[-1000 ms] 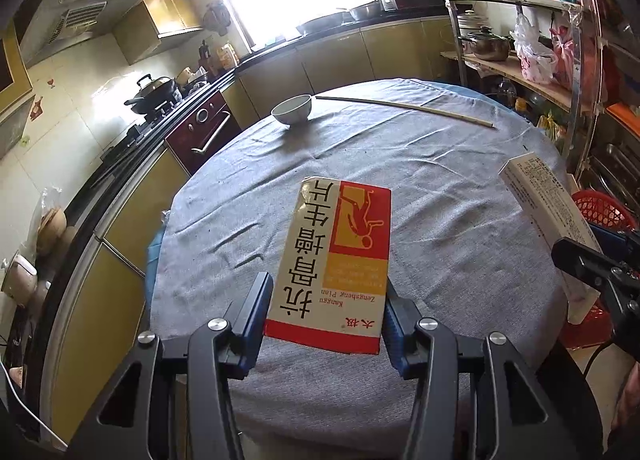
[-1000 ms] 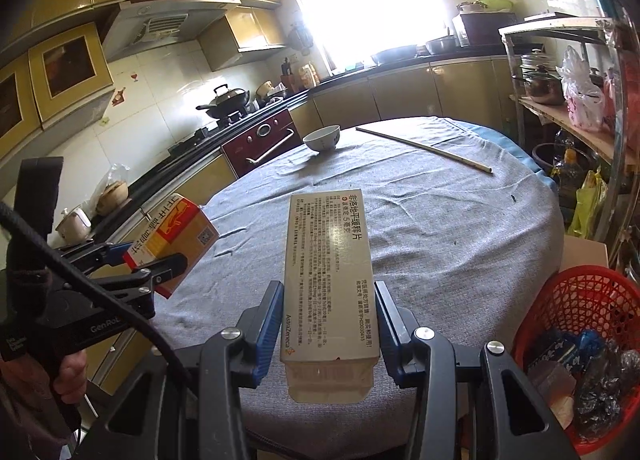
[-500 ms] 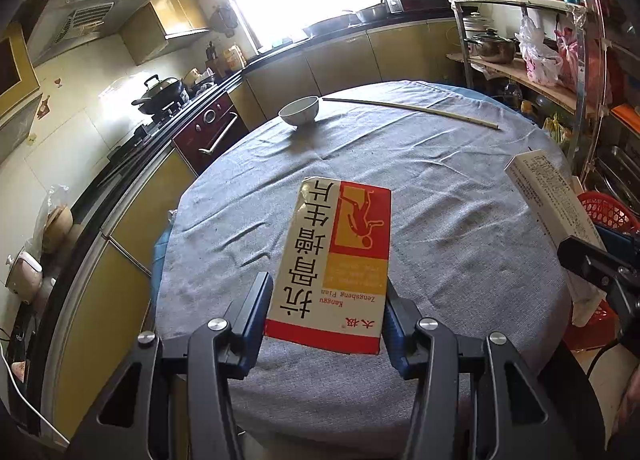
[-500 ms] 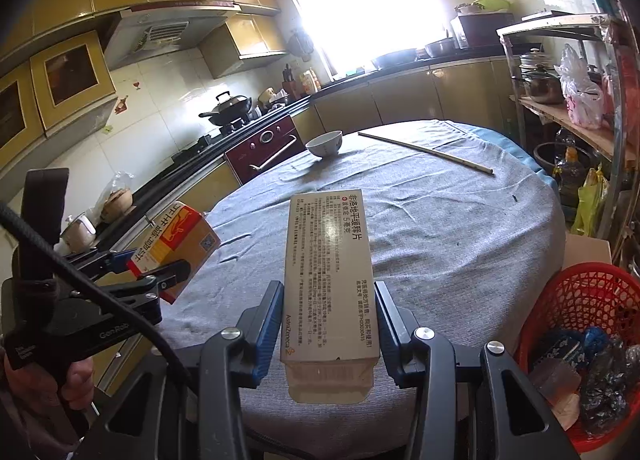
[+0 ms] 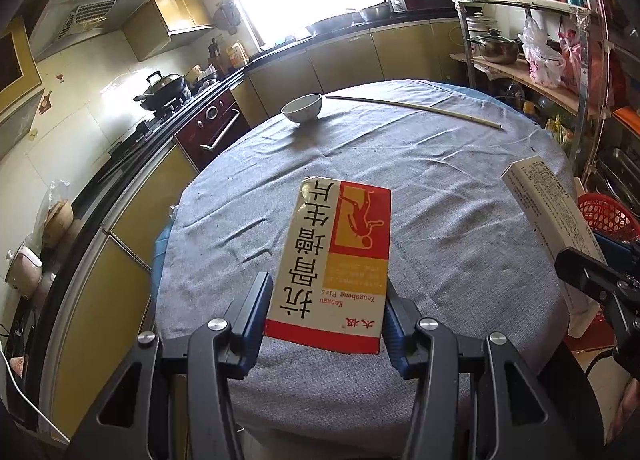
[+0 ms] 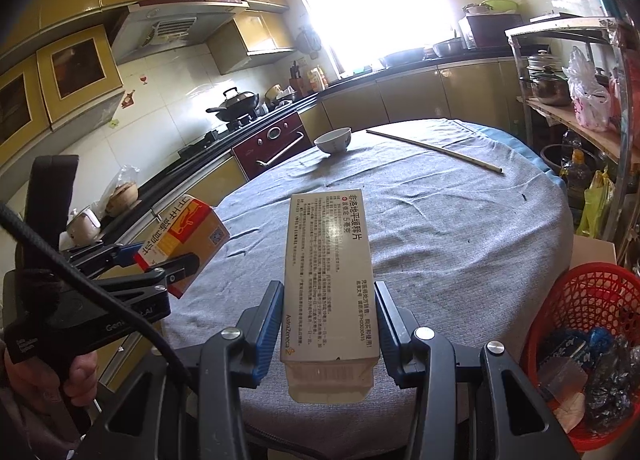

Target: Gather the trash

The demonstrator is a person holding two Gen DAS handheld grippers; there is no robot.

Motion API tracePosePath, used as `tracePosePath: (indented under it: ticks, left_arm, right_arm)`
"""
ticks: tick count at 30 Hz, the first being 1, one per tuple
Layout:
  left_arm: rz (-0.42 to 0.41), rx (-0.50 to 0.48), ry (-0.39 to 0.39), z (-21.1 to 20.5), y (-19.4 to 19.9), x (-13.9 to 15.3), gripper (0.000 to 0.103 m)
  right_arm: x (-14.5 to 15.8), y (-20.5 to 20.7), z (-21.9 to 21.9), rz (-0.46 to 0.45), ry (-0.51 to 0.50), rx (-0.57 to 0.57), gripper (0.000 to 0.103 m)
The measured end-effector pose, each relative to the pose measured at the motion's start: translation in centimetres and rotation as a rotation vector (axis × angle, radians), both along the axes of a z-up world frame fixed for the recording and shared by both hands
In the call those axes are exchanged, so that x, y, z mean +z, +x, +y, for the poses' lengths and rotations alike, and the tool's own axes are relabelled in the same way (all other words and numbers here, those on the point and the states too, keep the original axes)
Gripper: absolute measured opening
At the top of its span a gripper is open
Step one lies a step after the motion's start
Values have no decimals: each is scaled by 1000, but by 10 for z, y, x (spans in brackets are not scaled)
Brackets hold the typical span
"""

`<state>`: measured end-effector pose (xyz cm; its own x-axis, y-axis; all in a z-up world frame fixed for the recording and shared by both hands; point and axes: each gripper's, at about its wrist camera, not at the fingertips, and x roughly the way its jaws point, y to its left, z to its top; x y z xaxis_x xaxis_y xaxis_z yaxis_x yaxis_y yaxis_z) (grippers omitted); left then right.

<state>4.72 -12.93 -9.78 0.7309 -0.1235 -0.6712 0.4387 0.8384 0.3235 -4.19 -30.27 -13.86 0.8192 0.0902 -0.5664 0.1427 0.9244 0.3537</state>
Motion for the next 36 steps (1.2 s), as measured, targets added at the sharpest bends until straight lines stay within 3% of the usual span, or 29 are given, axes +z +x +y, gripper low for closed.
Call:
tracePosePath:
  ticks: [36]
  left_arm:
    - [2, 5, 0, 0, -2, 1, 53]
  right_arm:
    - [1, -5, 1, -9, 12, -3, 47]
